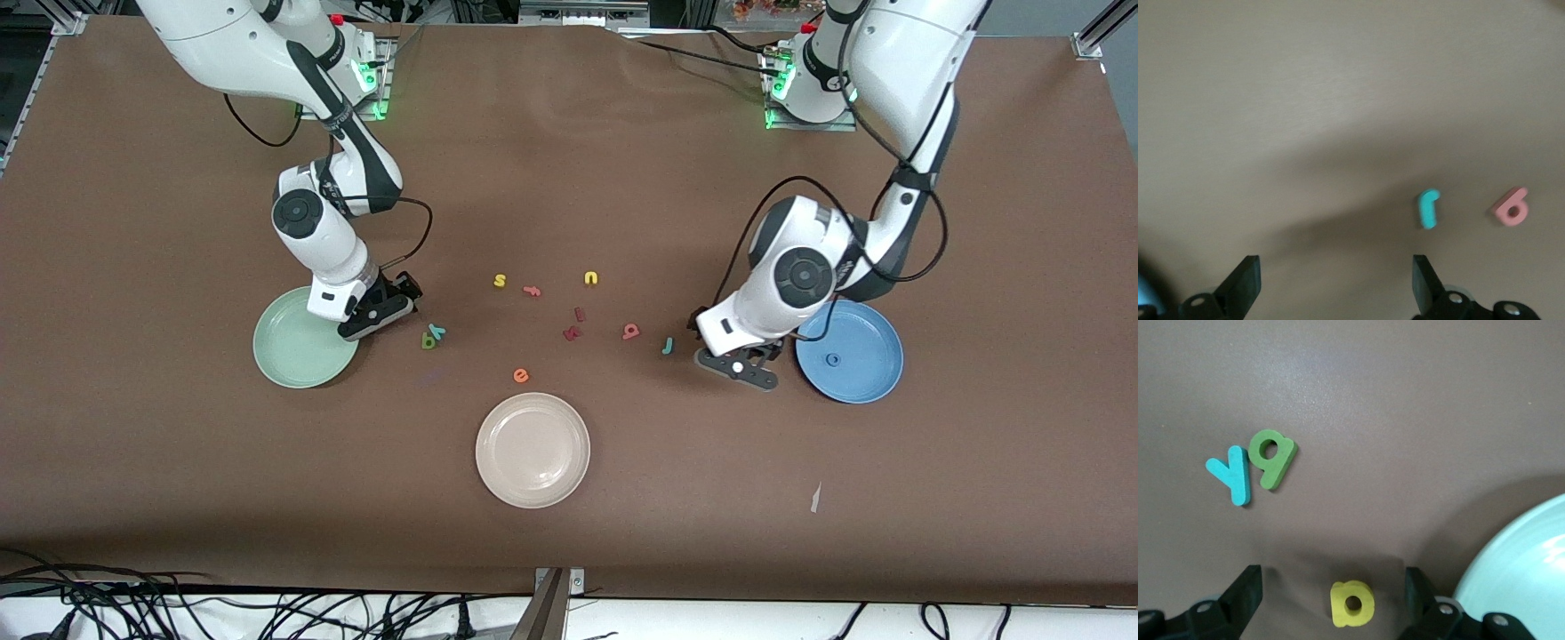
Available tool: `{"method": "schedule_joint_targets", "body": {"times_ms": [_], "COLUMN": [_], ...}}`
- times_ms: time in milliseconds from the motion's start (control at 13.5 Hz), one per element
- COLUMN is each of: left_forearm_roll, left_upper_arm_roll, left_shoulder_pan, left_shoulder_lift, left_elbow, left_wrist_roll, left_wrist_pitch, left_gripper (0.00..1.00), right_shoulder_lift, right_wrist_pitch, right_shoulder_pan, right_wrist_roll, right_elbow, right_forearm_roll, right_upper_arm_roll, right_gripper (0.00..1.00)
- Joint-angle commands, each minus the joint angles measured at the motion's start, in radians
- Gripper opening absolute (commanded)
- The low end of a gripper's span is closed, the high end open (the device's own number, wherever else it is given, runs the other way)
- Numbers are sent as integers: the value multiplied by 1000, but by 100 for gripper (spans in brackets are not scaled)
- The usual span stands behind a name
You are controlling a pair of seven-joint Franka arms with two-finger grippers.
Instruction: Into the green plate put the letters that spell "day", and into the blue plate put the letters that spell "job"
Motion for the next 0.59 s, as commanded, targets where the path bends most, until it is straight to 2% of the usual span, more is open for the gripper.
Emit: {"method": "schedule_joint_targets", "body": {"times_ms": [0, 222, 518], "left_forearm_roll": [-9, -8, -3], "left_upper_arm_roll": [11, 13, 19], "left_shoulder_pan": [-60, -86, -117], "left_shoulder_lift": [103, 147, 179], "left_elbow": [110, 150, 164], "left_wrist_roll": [-83, -160, -223], "left_wrist_pitch": [-22, -21, -21], "left_gripper": [98, 96, 83], "right_shoulder_lift": [-4, -6, -7], "right_wrist_pitch": [35, 35, 35], "right_shoulder_pan": [-8, -8, -8], "right_wrist_roll": [-13, -13, -13], "right_elbow": [-26, -26, -26], "right_forearm_roll": [-6, -6, -4], "right_upper_arm_roll": [4, 4, 0], "right_gripper": [91, 83, 75]}}
